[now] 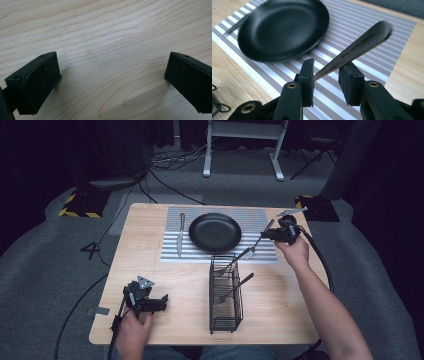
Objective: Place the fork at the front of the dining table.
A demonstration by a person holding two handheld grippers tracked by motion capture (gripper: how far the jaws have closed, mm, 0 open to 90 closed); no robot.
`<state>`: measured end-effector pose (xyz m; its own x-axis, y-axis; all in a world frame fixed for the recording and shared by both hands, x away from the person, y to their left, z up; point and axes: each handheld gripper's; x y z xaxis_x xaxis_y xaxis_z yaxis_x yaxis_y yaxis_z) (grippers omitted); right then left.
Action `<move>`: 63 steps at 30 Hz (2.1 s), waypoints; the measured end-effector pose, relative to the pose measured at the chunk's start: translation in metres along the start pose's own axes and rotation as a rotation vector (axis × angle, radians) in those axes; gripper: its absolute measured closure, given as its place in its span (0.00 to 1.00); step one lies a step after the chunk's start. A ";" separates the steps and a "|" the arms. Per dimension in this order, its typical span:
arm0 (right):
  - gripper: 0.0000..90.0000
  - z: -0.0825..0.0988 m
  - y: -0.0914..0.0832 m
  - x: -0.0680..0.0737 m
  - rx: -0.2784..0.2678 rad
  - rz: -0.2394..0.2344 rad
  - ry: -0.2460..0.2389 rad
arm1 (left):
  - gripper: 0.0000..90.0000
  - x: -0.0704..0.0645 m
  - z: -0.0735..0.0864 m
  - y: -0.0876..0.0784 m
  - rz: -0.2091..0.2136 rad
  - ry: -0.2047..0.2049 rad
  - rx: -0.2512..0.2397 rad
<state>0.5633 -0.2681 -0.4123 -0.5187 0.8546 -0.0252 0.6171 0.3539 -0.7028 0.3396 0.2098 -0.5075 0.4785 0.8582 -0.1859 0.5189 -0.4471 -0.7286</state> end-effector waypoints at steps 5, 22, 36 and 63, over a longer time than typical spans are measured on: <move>0.73 0.007 0.008 0.000 0.026 0.004 -0.003 | 0.00 0.000 0.000 0.000 0.000 0.000 0.000; 0.71 0.019 0.023 0.003 0.071 -0.013 0.001 | 0.00 0.000 0.000 0.000 0.000 0.000 0.000; 0.54 0.032 0.047 0.023 0.135 -0.005 0.104 | 0.00 0.000 0.000 0.000 0.000 0.000 0.000; 0.83 0.035 0.055 0.027 0.181 0.124 0.070 | 0.00 0.000 0.000 0.000 0.000 0.000 0.000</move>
<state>0.5630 -0.2386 -0.4766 -0.3992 0.9139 -0.0740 0.5539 0.1761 -0.8137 0.3396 0.2098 -0.5075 0.4781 0.8584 -0.1861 0.5191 -0.4470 -0.7285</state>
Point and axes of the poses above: each handheld gripper's, and its own axes: y roughly forward along the jaws, z roughly out of its underside, x roughly to its left, and after that the axes turned 12 degrees about z, right-handed
